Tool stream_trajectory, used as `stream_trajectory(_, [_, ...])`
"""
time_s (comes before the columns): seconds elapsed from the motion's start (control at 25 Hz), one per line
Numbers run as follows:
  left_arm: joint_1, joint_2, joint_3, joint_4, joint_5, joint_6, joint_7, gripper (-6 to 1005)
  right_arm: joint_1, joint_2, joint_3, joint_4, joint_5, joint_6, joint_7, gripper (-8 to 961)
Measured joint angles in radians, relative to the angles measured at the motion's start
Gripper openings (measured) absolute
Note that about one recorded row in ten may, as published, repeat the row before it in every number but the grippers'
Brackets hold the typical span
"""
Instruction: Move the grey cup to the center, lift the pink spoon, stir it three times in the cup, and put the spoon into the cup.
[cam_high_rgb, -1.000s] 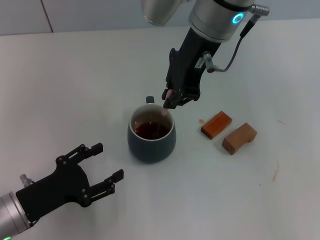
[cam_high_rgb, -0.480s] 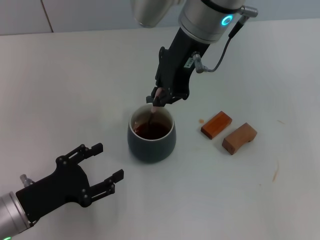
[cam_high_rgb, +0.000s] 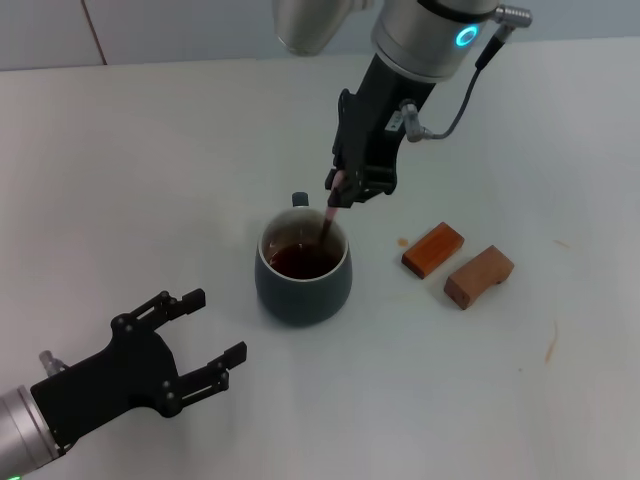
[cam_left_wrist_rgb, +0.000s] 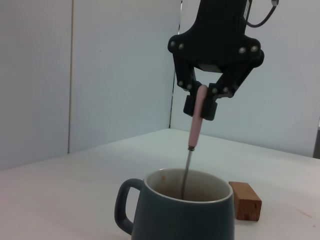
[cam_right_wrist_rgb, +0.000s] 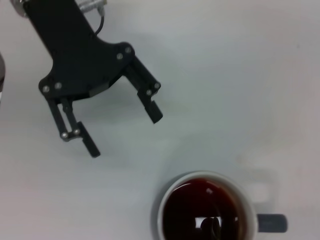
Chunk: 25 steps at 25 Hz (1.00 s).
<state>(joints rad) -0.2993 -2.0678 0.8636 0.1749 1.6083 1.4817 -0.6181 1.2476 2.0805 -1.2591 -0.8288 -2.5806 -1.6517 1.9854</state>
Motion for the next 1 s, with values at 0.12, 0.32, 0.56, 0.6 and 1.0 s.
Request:
stream_trajectory(0.12, [0.000,0.000,0.000,-0.001,0.000,-0.001,0.000,812,-0.005,0.000,0.007,-0.018,0.012,-0.040,-0.001,127])
stream_trajectory(0.32, [0.001,0.000,0.000,-0.002,0.000,-0.001,0.000,812,-0.008,-0.002,0.009,-0.027,0.055,-0.062,-0.016,127])
stream_trajectory(0.56, [0.002,0.000,0.001,-0.001,-0.001,-0.002,0.000,812,-0.010,0.000,-0.004,-0.014,0.067,-0.012,-0.027,126])
stream_trajectory(0.6, [0.002,0.000,0.001,-0.001,-0.001,-0.002,0.000,812,-0.010,0.000,-0.010,-0.010,0.067,0.002,-0.026,126])
stream_trajectory(1.0, [0.002,0.000,0.000,-0.002,-0.001,-0.001,0.000,812,-0.010,0.001,-0.027,-0.012,0.022,0.013,0.004,127])
